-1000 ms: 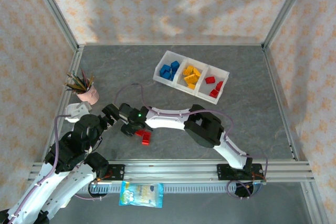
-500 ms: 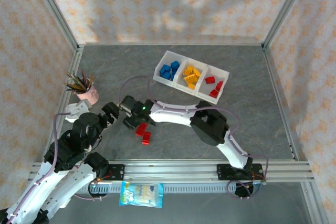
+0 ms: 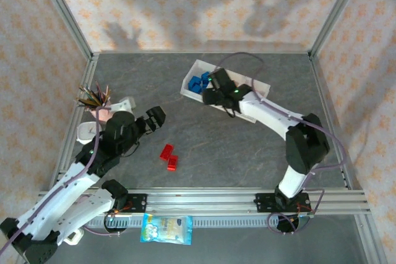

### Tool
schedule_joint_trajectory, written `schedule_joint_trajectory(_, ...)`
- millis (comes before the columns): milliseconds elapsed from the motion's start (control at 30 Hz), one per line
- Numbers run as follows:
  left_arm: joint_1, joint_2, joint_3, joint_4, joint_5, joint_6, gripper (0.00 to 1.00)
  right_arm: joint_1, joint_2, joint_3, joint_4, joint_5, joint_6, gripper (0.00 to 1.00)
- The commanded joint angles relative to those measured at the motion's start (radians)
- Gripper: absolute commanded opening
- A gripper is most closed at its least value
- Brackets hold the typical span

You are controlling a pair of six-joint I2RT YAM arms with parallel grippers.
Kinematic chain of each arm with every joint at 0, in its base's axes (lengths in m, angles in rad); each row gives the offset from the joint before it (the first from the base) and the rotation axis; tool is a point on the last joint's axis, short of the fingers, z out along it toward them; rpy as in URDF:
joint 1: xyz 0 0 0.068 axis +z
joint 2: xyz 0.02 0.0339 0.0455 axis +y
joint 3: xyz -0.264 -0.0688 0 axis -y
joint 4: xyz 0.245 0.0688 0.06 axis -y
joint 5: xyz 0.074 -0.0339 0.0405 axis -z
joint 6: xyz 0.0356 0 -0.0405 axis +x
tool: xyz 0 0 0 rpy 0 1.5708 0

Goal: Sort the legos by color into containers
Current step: Place the lego in the container.

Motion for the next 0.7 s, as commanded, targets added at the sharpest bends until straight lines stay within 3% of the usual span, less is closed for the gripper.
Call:
schedule_joint_trajectory(0, 0.008, 0.074, 0.024, 0.192, 0.124, 0.070, 0.99, -0.106, -0.058, -0.056, -0.006, 0.096, 0.058, 0.54)
schedule_joint_trajectory(133, 0.008, 0.158, 0.027, 0.290, 0.173, 0.081, 0.99, -0.237, -0.054, -0.078, 0.017, 0.107, 0.058, 0.55)
schedule_joint_trajectory(300, 0.009, 0.228, 0.041, 0.340, 0.188, 0.090, 0.99, -0.319, 0.014, -0.050, 0.044, 0.138, 0.058, 0.56)
schedule_joint_trajectory(667, 0.009, 0.221, 0.042, 0.329, 0.161, 0.103, 0.99, -0.317, 0.064, 0.030, 0.039, 0.131, 0.035, 0.80)
